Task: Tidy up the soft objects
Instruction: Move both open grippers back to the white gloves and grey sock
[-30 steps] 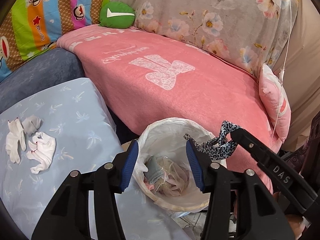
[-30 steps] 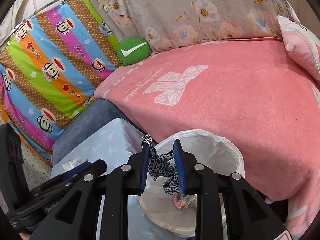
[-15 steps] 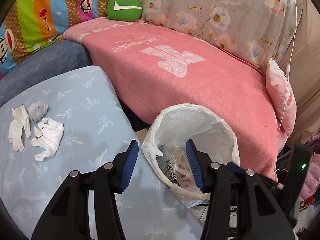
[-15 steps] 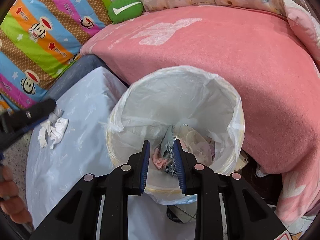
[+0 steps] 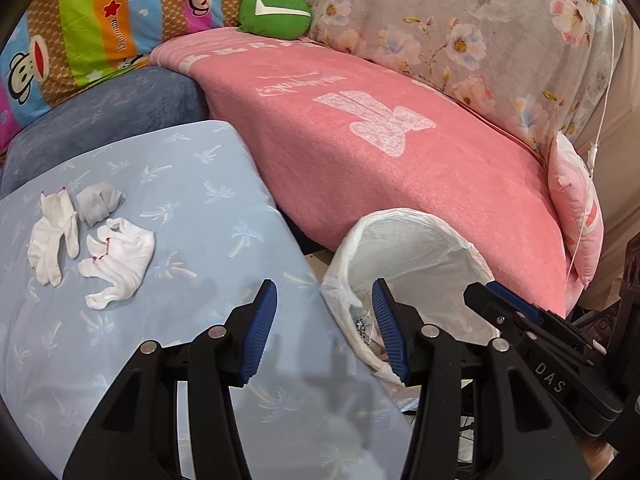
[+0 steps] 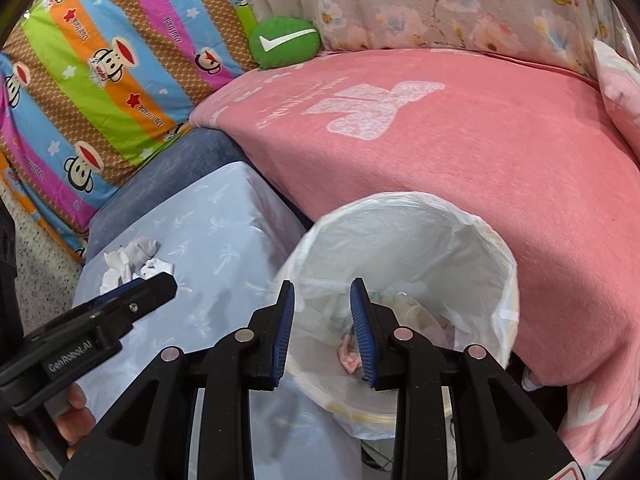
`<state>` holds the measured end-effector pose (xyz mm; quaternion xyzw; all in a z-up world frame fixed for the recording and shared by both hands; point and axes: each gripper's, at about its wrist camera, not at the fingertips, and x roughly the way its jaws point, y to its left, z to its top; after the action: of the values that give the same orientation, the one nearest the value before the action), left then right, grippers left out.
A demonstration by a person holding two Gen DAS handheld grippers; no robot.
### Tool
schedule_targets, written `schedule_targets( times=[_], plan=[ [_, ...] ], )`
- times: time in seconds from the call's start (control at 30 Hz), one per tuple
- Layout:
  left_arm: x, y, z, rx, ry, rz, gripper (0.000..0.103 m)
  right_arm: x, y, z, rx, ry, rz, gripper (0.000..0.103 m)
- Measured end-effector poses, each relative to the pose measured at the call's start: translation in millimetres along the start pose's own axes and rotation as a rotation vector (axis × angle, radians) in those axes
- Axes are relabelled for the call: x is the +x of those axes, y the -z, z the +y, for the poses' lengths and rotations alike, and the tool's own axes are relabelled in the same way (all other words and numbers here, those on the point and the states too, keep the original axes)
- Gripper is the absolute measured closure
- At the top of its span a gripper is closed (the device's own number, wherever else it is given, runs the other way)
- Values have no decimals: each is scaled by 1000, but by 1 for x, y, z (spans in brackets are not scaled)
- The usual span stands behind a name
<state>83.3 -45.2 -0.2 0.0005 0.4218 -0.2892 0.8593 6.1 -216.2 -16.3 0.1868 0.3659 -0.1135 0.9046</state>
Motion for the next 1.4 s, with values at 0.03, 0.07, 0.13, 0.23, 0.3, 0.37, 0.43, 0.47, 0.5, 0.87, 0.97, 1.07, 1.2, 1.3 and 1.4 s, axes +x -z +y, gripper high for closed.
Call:
schedule_targets(
  times=[0.03,0.07,0.13,0.23,0.3,0.37,0.43,0.47,0.5,0.87,0.97,1.07,1.2,1.3,1.4],
  plan=[
    [-1,0,4,-8,-4,-1,55,2,-1,6,-9,-6,1,74],
    [-1,0,8,-15,-7,-2,55,4,-2,12,-17,-12,2,74],
    [-3,0,19,-33,-16,-5,55,7,-4,26,-37,-27,5,73],
    [-6,0,35,-59,-32,-9,55,13,-5,46,-62,-48,10,73],
    [-9,1,47,-78,-43,-12,55,18,-6,60,-78,-61,15,73],
    [-12,2,60,-97,-54,-16,55,23,-6,73,-93,-73,22,72],
    [-14,3,72,-112,-69,-19,55,29,-5,89,-113,-85,32,72],
    [-15,4,79,-123,-77,-20,55,32,-4,96,-121,-89,35,72],
    [-16,5,86,-135,-81,-20,55,35,-3,104,-131,-95,40,72],
    [-31,15,169,-258,-172,-29,45,70,8,176,-201,-147,89,70],
    [-35,19,195,-298,-208,-34,42,81,11,195,-217,-157,97,65],
    [-37,22,220,-346,-240,-34,35,95,13,215,-231,-173,111,62],
    [-38,22,253,-404,-280,-38,32,115,15,238,-244,-190,128,58],
    [-35,19,274,-430,-292,-37,32,130,13,257,-259,-206,138,55],
    [-29,12,291,-446,-296,-35,32,146,8,275,-267,-213,135,51]
  ],
)
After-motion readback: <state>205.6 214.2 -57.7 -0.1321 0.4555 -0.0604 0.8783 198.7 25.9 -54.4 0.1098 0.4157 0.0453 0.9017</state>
